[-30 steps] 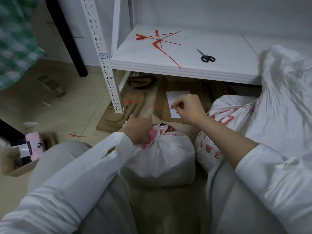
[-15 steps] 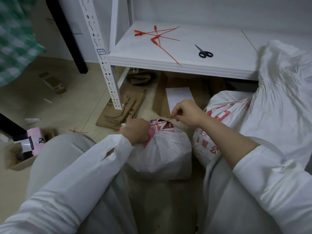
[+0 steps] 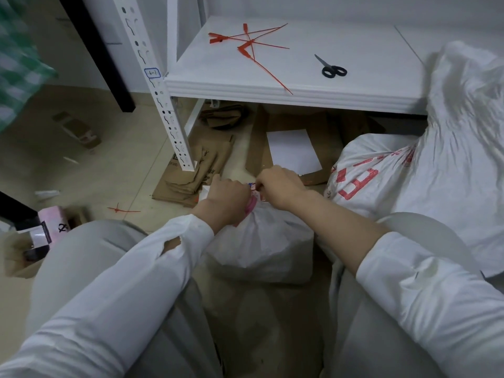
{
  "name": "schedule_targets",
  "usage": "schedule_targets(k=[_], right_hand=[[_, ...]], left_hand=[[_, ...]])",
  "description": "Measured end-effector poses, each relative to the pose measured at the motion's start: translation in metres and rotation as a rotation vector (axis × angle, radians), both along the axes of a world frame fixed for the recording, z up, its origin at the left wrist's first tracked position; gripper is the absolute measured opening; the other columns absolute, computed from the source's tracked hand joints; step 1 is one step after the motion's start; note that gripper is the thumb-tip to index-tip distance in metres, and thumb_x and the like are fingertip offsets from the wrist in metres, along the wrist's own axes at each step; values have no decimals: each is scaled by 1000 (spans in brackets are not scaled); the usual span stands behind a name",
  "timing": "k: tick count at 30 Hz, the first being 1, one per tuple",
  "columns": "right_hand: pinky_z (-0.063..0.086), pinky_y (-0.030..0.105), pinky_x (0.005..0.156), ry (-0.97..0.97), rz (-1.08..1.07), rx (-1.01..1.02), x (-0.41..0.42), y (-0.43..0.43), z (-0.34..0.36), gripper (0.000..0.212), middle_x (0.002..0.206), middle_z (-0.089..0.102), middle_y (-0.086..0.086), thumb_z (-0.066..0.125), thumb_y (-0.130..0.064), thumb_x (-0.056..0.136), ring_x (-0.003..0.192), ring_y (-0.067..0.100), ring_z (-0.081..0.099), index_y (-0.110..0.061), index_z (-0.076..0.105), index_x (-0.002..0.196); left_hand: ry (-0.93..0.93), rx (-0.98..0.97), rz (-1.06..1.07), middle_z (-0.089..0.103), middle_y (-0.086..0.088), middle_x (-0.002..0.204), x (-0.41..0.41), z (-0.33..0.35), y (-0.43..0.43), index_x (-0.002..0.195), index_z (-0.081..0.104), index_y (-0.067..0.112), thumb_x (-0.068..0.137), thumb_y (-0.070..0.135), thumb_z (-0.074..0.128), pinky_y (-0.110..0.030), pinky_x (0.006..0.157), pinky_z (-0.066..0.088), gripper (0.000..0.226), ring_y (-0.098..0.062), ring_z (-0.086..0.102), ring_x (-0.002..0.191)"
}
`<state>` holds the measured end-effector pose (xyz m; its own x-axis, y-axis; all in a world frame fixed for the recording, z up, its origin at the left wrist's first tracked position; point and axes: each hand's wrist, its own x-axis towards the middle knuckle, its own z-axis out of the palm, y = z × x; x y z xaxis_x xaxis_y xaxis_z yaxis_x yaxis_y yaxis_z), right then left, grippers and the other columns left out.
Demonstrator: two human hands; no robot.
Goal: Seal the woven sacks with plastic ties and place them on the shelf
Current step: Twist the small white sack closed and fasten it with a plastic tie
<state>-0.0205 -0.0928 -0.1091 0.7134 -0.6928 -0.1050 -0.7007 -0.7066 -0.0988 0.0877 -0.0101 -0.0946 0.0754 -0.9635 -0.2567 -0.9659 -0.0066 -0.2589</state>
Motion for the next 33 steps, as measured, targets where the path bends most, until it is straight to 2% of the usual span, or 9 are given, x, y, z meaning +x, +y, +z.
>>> schedule_targets(k=[3, 6, 9, 12, 15, 20, 24, 28, 33], right_hand=[[49, 32, 67, -22, -77, -51, -7, -15, -1, 22, 97, 67, 7, 55, -11, 93, 80, 24, 60, -19, 72, 103], [46, 28, 66, -47, -100, -26, -12, -20, -3, 23, 100, 69, 5, 56, -13, 94, 79, 20, 56, -22, 73, 107], [47, 29, 72, -55, -84, 31, -11, -17, -7, 26, 108, 69, 2, 56, -15, 94, 90, 22, 61, -26, 72, 111], [51, 32, 80, -52, -41, 77, -6, -12, -10, 28, 109, 68, -1, 57, -15, 93, 94, 21, 60, -31, 71, 111], [44, 30, 72, -45, -3, 151, -1, -8, -12, 34, 107, 67, -3, 53, -10, 92, 89, 16, 55, -32, 70, 112], [36, 26, 67, -72, 30, 293, -3, -12, -10, 40, 98, 58, -9, 49, -6, 89, 90, 12, 50, -27, 69, 116], [45, 26, 66, -5, 102, 369, -5, -9, -7, 41, 97, 59, -8, 62, -23, 81, 90, 15, 55, -31, 63, 121], [50, 34, 86, 55, 144, 267, -9, -7, -13, 58, 113, 58, -3, 73, -41, 76, 99, 18, 53, -35, 54, 131], [45, 33, 83, 103, 175, 163, -13, -15, -20, 62, 117, 52, -2, 71, -58, 73, 108, 21, 48, -38, 55, 130]], left_hand=[[-42, 6, -21, 65, -4, 102, 1, 5, -1, 117, 49, 11, 88, 25, 54, -46, 109, 29, 32, -26, 62, 98], [-75, 34, -94, 58, -1, 88, 2, 14, 1, 86, 43, 16, 91, 20, 52, -47, 111, 27, 11, -24, 59, 94], [-152, 39, -176, 47, 2, 73, 4, 22, 1, 69, 31, 17, 89, 19, 53, -48, 111, 26, 30, -22, 54, 91], [-145, -2, -248, 63, 1, 97, 5, 25, 2, 92, 48, 21, 88, 15, 55, -44, 101, 30, 10, -22, 54, 102], [-149, -45, -308, 63, 0, 105, 5, 28, 3, 122, 48, 20, 88, 12, 54, -43, 101, 31, 36, -24, 53, 108], [-161, -80, -321, 64, 2, 106, 13, 24, 2, 129, 45, 27, 89, 18, 56, -44, 103, 30, 42, -23, 51, 110], [-155, -86, -338, 63, 2, 114, 16, 21, 2, 134, 46, 30, 91, 21, 56, -45, 108, 25, 45, -22, 48, 118], [-177, -121, -383, 63, 2, 116, 16, 19, 2, 133, 49, 28, 90, 20, 57, -47, 110, 23, 44, -23, 45, 120], [-182, -127, -392, 63, 3, 115, 16, 19, 0, 126, 55, 29, 91, 21, 56, -46, 111, 21, 36, -22, 45, 121]])
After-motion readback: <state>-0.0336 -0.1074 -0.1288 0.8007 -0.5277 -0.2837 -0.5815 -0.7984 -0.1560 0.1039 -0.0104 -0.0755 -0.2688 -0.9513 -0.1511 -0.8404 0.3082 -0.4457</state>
